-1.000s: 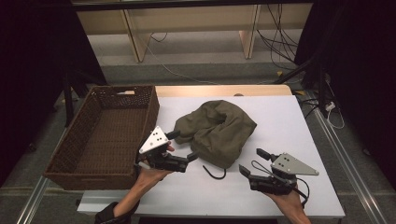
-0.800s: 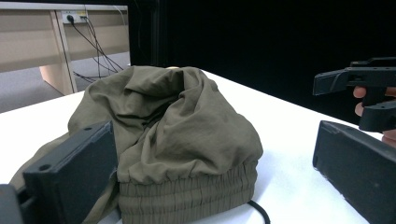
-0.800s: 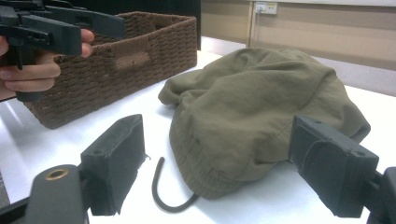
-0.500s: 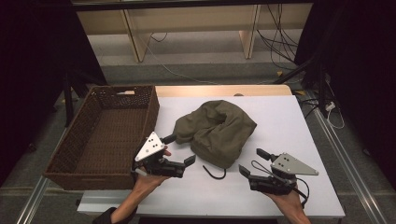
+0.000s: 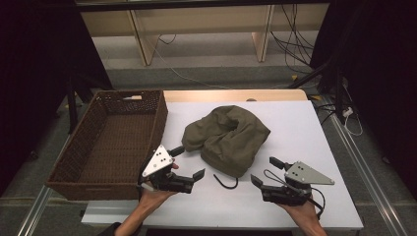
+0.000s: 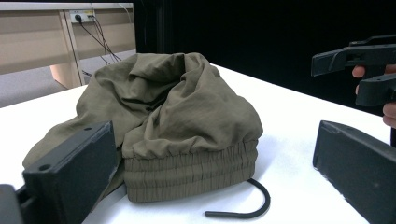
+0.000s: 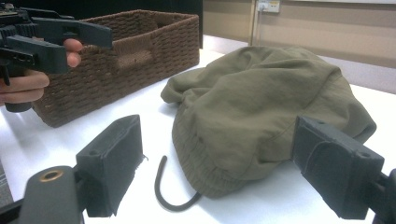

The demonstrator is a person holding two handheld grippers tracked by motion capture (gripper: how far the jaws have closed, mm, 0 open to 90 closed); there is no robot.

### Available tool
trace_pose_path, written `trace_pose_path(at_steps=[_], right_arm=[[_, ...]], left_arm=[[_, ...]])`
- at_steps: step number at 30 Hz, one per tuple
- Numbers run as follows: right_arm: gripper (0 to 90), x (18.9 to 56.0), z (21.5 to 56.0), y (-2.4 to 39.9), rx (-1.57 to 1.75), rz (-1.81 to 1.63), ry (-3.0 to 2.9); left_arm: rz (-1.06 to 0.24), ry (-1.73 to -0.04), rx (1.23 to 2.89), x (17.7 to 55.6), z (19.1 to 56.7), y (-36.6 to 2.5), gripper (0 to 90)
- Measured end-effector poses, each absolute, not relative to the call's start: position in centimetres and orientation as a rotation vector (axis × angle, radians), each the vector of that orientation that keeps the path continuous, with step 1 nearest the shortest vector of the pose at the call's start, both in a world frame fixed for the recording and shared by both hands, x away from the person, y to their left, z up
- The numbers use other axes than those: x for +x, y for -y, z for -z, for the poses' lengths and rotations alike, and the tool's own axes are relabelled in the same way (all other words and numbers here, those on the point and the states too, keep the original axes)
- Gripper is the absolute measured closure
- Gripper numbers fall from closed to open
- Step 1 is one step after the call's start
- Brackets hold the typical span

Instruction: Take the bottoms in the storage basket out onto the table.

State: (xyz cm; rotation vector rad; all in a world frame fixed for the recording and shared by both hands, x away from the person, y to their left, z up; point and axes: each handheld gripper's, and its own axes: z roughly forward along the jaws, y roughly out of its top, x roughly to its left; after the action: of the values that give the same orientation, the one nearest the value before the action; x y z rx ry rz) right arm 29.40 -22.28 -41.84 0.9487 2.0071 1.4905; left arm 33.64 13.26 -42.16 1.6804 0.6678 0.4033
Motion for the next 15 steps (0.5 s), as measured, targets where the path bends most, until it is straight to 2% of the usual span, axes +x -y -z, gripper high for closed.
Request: trace_pose_path(at_steps=[15], right_arm=[[17.9, 29.41, 41.85, 22.30, 0.944, -1.500, -2.003]], left_arm=[[-0.396, -0.686, 1.656, 33.78, 42.06, -13.42, 0.0]])
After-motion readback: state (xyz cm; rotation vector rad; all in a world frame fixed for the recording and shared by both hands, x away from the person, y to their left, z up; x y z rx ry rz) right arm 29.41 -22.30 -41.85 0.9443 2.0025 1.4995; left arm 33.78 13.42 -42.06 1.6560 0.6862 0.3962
